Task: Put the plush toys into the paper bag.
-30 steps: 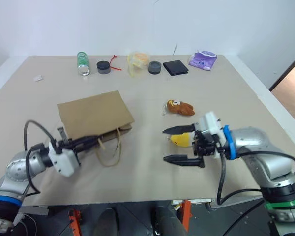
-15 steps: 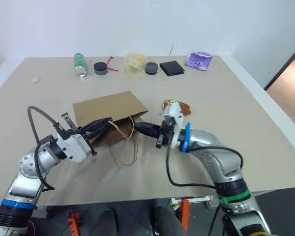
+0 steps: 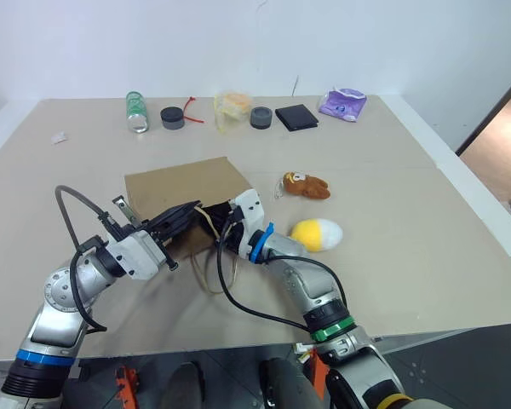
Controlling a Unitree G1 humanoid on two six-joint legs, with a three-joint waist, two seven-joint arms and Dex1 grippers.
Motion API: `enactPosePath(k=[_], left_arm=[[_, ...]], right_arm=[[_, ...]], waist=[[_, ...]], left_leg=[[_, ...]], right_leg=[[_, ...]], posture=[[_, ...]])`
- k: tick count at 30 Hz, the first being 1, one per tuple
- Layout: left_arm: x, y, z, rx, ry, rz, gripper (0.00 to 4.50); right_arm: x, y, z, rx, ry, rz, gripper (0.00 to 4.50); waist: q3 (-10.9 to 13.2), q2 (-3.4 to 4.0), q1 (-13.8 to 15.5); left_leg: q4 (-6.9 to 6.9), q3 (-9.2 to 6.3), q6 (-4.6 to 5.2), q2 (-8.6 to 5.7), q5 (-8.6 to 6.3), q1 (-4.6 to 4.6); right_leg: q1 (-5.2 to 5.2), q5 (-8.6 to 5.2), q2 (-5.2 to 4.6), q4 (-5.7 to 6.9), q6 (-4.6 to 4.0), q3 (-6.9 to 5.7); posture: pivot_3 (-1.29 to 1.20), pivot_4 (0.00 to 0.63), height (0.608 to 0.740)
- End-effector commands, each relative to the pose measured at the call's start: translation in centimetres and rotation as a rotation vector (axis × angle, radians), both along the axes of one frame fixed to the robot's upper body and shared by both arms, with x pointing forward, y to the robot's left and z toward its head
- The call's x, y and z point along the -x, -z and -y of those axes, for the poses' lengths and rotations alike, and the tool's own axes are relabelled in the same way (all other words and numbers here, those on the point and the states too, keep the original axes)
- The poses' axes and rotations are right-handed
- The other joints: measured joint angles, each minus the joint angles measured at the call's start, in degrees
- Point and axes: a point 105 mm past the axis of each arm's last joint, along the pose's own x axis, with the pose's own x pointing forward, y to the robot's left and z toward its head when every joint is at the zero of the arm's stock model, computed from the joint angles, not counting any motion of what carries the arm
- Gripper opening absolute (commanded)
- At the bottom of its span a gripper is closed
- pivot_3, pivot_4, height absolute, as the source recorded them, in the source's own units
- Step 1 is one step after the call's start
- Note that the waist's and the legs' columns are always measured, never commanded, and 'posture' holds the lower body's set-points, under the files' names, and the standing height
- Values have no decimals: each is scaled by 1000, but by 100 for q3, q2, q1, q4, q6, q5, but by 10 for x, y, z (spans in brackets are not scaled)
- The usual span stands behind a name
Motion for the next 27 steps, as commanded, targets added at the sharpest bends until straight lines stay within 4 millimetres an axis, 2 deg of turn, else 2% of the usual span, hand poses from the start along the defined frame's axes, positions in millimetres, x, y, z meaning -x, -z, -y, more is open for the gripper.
enactPosePath(k=[1,7,9,12,16,19,21,24,27], left_arm=[[-1,-31,-10,91,-61,87,0],[-11,-64,-31,216,-163,160,0],[-14,-69,-34,237,-181,163,0],[-15,-65,-32,228,-178,147,0],[-11,-48,-23,199,-144,94,0],[-12,-40,-23,189,-150,74,0],[-14,-38,-23,188,-154,66,0],[-14,-37,-21,189,-150,63,0],[-14,-38,-20,200,-149,60,0]], right_arm=[[-3,8,-2,58,35,-31,225],[-1,27,3,147,45,-95,225],[-1,27,4,144,43,-93,225],[0,15,2,100,28,-55,225],[8,-32,-2,-115,-34,92,225],[19,-66,6,-235,-92,213,225],[27,-80,10,-283,-136,268,225],[38,-93,22,-284,-205,301,1124],[41,-95,53,-182,-231,318,2534]], waist=[[0,0,3],[-4,-5,1],[-6,-8,1],[-10,-14,1],[-10,-15,0],[-10,-15,1],[-10,-15,1],[-10,-15,1],[-10,-15,23]], left_leg=[[0,0,0,0,0,0],[0,-6,0,0,0,2],[0,-6,0,0,0,2],[-1,-7,0,0,0,1],[-4,-7,0,0,0,-4],[-4,-9,0,2,0,-11],[-4,-14,0,2,0,-11],[-4,-16,0,3,0,-9],[-2,-16,0,1,0,-11]], right_leg=[[0,0,0,0,0,0],[2,0,4,0,0,-1],[3,0,4,0,-1,-1],[3,-2,4,-1,-1,-1],[0,-2,4,-4,-1,-1],[-8,-1,6,-4,-1,-1],[-7,-1,8,-4,-1,-3],[-5,-1,9,-4,-1,-4],[-3,-1,6,-5,-1,-3]], posture=[[0,150,740],[0,150,740],[0,150,740],[0,150,740],[0,150,740],[0,150,740],[0,150,740],[0,150,740],[0,150,740]])
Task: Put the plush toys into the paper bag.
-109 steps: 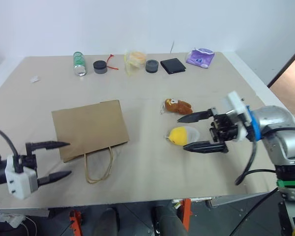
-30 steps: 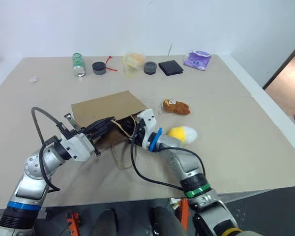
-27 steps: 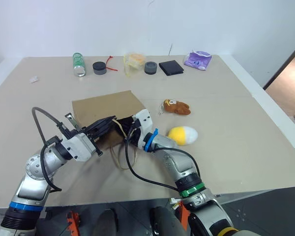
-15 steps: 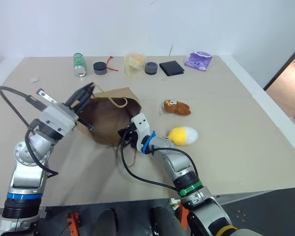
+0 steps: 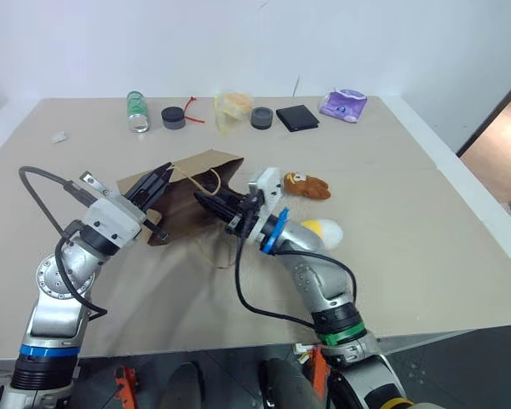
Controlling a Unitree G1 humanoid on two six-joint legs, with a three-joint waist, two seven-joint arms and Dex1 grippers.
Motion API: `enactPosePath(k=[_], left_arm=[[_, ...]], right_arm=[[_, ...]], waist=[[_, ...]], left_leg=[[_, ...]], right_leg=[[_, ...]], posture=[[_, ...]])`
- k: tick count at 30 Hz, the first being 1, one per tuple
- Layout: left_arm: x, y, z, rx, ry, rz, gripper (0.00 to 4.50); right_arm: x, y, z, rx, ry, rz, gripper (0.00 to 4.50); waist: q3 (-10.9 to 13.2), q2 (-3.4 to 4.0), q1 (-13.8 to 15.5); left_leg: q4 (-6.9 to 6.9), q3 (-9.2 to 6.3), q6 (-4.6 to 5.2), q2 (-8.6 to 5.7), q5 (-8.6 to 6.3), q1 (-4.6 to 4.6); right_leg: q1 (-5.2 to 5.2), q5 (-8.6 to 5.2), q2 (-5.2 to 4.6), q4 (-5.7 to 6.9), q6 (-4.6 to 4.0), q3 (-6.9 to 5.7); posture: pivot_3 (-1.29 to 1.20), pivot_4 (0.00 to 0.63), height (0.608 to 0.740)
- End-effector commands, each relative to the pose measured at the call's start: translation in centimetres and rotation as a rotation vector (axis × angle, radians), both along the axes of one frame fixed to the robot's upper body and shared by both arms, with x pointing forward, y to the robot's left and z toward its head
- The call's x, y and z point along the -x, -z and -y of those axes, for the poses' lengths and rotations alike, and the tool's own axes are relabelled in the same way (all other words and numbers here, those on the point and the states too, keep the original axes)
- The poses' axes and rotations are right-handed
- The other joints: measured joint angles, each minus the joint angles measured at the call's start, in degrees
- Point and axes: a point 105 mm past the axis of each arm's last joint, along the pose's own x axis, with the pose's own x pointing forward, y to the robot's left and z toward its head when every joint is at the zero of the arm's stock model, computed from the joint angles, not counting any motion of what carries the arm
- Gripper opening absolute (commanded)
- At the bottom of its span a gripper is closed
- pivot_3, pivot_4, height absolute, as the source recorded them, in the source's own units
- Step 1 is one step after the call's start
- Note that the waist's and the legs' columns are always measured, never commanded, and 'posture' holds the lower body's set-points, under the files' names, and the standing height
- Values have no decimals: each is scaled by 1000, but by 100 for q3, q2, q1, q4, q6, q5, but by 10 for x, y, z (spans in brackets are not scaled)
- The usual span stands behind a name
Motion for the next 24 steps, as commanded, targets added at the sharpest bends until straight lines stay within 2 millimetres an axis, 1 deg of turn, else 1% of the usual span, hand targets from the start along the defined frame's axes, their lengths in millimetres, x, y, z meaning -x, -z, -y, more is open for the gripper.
enactPosePath(k=[1,2,3,4,6,7,10,12,14,17,21,23,24], left_arm=[[4,-9,4,9,10,44,0],[5,-9,4,9,11,43,0],[5,-9,5,10,13,42,0],[5,-8,5,10,14,42,0],[6,-8,6,13,17,41,0],[6,-8,6,13,17,41,0],[6,-9,6,16,21,40,0],[6,-9,6,17,23,38,0],[5,-8,7,17,27,36,0],[4,-9,7,16,29,36,0],[3,-11,6,16,29,40,0],[3,-11,7,15,30,41,0],[3,-11,7,15,30,41,0]], right_arm=[[3,-13,41,71,2,34,2968],[1,-11,50,107,8,20,3463],[-3,-9,66,163,43,12,3998],[-6,-8,77,199,67,7,4455],[-14,-6,113,305,130,-30,4455],[-15,-5,124,334,143,-47,4455],[-14,7,163,508,191,-104,4455],[-14,15,178,579,215,-131,4455],[-14,27,189,630,227,-171,4455],[-12,42,195,683,219,-221,4455],[-11,52,194,704,196,-256,4455],[-15,56,193,715,210,-253,4455],[-17,57,193,712,220,-252,3936]], waist=[[0,0,12],[0,0,15],[0,-1,14],[0,0,12],[1,1,7],[2,3,7],[2,3,-3],[1,2,-9],[2,2,-20],[2,2,-18],[2,3,-18],[2,3,-17],[2,2,-18]], left_leg=[[0,0,0,-1,0,0],[1,0,0,-3,0,-2],[1,1,0,-6,0,-2],[1,1,0,-5,0,-2],[-1,3,0,-5,0,-1],[-2,3,0,-5,0,-1],[-9,2,0,-4,0,1],[-12,2,1,-4,-1,3],[-13,3,2,-4,-1,6],[-11,2,2,-5,-1,6],[0,3,2,-8,-1,4],[2,3,1,-9,-1,3],[2,3,1,-9,-1,4]], right_leg=[[1,0,-2,-2,0,0],[2,0,-4,-4,0,0],[4,0,-9,-6,1,0],[4,0,-9,-9,1,0],[1,0,-7,-9,0,1],[0,-1,-5,-9,-1,1],[-2,-4,-3,-10,-5,3],[-1,-7,-2,-10,-6,4],[-1,-8,0,-10,-6,6],[0,-6,1,-10,-4,7],[0,-2,0,-10,2,12],[1,-2,0,-10,3,13],[2,-1,0,-10,3,13]], posture=[[0,150,740],[0,150,740],[0,150,740],[0,150,740],[0,150,740],[0,150,740],[0,150,740],[0,150,740],[0,150,740],[0,150,740],[0,150,740],[0,150,740],[0,150,740]])
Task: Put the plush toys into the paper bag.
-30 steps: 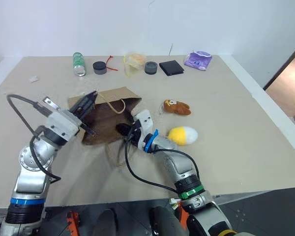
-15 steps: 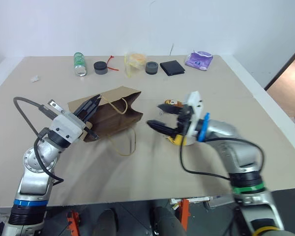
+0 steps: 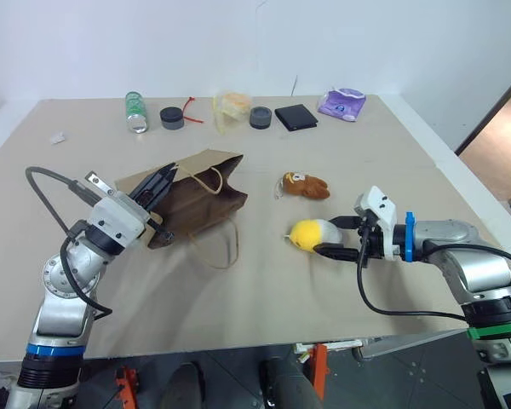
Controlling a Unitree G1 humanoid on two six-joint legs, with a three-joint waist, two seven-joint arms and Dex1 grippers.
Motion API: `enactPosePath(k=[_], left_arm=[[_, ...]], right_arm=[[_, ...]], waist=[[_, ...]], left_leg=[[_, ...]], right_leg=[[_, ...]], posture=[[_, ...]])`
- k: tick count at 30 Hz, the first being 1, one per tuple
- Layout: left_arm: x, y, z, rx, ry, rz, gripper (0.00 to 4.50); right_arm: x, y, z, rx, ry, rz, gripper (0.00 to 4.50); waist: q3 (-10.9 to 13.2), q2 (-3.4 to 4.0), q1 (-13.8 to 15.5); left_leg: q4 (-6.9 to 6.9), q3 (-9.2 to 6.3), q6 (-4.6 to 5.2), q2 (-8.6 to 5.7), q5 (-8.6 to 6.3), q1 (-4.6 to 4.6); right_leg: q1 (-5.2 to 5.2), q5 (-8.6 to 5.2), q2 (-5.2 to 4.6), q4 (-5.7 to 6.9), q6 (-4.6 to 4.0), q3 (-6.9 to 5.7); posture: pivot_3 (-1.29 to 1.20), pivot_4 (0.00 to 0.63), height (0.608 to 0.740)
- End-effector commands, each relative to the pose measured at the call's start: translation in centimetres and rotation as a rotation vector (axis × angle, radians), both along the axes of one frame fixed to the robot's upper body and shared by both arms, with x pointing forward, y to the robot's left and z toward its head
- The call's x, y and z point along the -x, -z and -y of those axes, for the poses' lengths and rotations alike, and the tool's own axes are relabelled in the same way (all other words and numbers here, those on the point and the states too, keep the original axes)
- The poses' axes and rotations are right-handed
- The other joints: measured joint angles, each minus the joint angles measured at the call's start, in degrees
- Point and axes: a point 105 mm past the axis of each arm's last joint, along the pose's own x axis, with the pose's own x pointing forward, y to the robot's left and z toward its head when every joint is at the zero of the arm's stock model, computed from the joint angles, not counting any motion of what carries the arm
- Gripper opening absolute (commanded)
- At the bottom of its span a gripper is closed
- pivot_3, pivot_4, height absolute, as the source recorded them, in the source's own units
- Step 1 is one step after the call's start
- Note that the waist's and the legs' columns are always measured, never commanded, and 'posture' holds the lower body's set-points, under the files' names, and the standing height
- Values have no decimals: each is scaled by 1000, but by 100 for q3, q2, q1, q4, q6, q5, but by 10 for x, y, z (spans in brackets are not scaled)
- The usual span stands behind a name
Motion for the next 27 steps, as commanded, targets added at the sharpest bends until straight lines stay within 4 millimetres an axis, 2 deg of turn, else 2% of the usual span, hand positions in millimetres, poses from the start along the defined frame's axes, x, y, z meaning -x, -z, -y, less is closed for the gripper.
enactPosePath(k=[1,8,9,12,16,19,20,22,27], left_arm=[[4,-11,2,-2,12,44,0],[4,-11,1,-2,5,43,0],[4,-12,1,-1,5,43,0],[3,-12,0,1,4,43,0],[2,-12,1,7,5,42,0],[1,-12,2,7,8,41,0],[2,-12,3,8,11,41,0],[2,-12,5,10,17,43,0],[3,-12,7,15,23,45,0]], right_arm=[[-7,-6,-3,6,5,49,3720],[-11,-15,-3,-31,9,81,274],[-9,-22,-6,-72,-9,97,61],[-1,-65,-21,-309,-81,142,21],[15,-88,-56,-398,-211,166,21],[19,-90,-81,-399,-240,177,21],[19,-86,-96,-383,-251,188,21],[13,-80,-120,-369,-240,196,21],[-3,-66,-160,-337,-218,209,21]], waist=[[0,0,0],[0,0,2],[0,0,3],[2,2,-2],[3,3,-4],[3,3,0],[2,3,0],[1,1,-6],[1,1,3]], left_leg=[[0,0,0,0,0,0],[0,0,0,0,0,0],[0,0,0,0,0,0],[-1,-1,0,0,0,-1],[-1,-2,0,1,0,1],[-1,-7,0,3,0,0],[-1,-7,0,3,0,0],[-1,-7,0,3,0,-1],[-1,-12,0,3,0,-3]], right_leg=[[0,0,0,0,0,0],[0,0,1,0,0,0],[0,0,0,0,0,0],[-2,0,1,0,0,0],[0,1,4,1,1,1],[0,1,8,1,1,0],[0,1,8,1,1,-1],[0,1,8,0,1,0],[-4,7,13,2,-3,1]], posture=[[0,150,740],[0,150,740],[0,150,740],[0,150,740],[0,150,740],[0,150,740],[0,150,740],[0,150,740],[0,150,740]])
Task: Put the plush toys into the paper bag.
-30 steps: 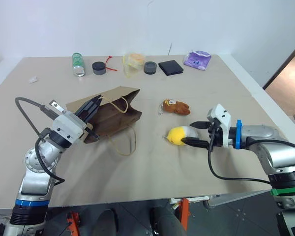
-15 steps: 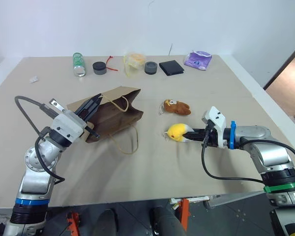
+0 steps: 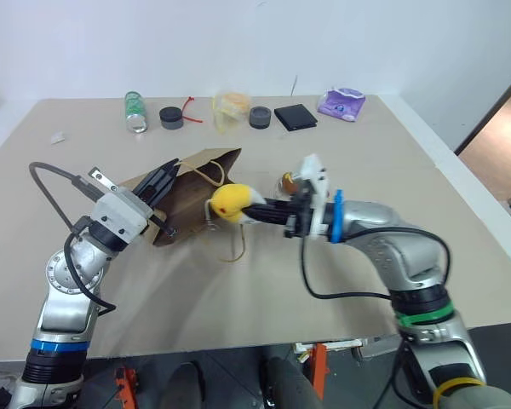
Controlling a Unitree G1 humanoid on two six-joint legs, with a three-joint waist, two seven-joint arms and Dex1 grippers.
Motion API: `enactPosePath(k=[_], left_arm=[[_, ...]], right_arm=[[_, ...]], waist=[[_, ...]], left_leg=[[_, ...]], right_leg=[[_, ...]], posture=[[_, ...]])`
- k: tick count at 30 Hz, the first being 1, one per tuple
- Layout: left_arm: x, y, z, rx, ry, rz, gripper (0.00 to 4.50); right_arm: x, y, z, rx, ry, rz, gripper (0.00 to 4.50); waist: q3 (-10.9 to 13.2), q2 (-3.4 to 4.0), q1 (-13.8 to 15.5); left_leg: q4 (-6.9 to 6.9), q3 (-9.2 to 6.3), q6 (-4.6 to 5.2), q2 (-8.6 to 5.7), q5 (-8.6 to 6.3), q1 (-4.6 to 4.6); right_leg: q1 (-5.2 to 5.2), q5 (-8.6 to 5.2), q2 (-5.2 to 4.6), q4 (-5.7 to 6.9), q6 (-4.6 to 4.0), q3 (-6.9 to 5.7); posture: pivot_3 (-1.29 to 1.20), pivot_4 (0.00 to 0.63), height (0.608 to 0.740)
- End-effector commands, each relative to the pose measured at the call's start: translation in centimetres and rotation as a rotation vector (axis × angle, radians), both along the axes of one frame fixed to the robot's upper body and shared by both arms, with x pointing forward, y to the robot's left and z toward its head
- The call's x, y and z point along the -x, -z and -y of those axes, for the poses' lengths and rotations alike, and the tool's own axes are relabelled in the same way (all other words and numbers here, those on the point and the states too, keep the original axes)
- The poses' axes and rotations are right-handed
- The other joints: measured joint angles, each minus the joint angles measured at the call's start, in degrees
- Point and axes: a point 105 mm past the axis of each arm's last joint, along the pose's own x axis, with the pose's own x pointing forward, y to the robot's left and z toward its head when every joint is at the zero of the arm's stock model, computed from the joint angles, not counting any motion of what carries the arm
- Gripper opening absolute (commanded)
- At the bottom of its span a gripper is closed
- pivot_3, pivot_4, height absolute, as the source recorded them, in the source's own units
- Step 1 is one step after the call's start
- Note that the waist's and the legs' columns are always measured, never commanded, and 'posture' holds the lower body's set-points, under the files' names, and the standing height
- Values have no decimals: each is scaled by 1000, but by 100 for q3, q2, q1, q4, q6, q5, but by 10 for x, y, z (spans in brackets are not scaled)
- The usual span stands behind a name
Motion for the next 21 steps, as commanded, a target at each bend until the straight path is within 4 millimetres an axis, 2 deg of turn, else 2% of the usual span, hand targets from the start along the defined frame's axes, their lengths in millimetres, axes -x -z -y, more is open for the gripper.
enactPosePath(k=[1,5,9,13,15,16,17,21], left_arm=[[5,-9,3,4,12,41,0],[5,-9,3,7,11,43,0],[7,-8,5,8,12,44,0],[6,-7,5,12,10,44,0],[6,-7,6,14,9,44,0],[6,-7,6,15,8,43,0],[6,-7,6,16,8,44,0],[5,-7,4,24,1,44,0]], right_arm=[[-9,-6,-21,15,22,71,21],[-23,-3,-47,21,55,77,21],[-24,-2,-74,42,73,72,21],[-24,-2,-83,35,87,90,21],[-22,-10,-81,-9,78,104,966],[-19,-14,-78,-26,66,111,1208],[-17,-17,-74,-36,54,115,1783],[-11,-31,-41,-48,26,160,3787]], waist=[[0,0,2],[-1,-1,2],[-1,-1,1],[-1,-1,1],[-1,-2,10],[-1,-2,13],[-1,-2,14],[-1,-2,20]], left_leg=[[0,0,0,0,0,-3],[0,-3,0,0,0,-6],[-1,-4,0,3,0,-6],[-5,-6,0,5,0,-7],[-5,-6,0,5,0,-9],[-4,-8,0,4,0,-12],[-3,-9,0,4,0,-12],[-2,-12,0,4,0,-15]], right_leg=[[-1,0,0,0,0,0],[-3,-1,1,-1,0,-1],[-5,0,6,0,-1,-1],[-6,-2,8,0,-4,-2],[-6,-2,8,0,-4,-2],[-6,-1,7,0,-3,-3],[-6,-1,7,0,-3,-4],[-5,-2,6,-1,-2,-5]], posture=[[0,150,740],[0,150,740],[0,150,740],[0,150,740],[0,150,740],[0,150,740],[0,150,740],[0,150,740]])
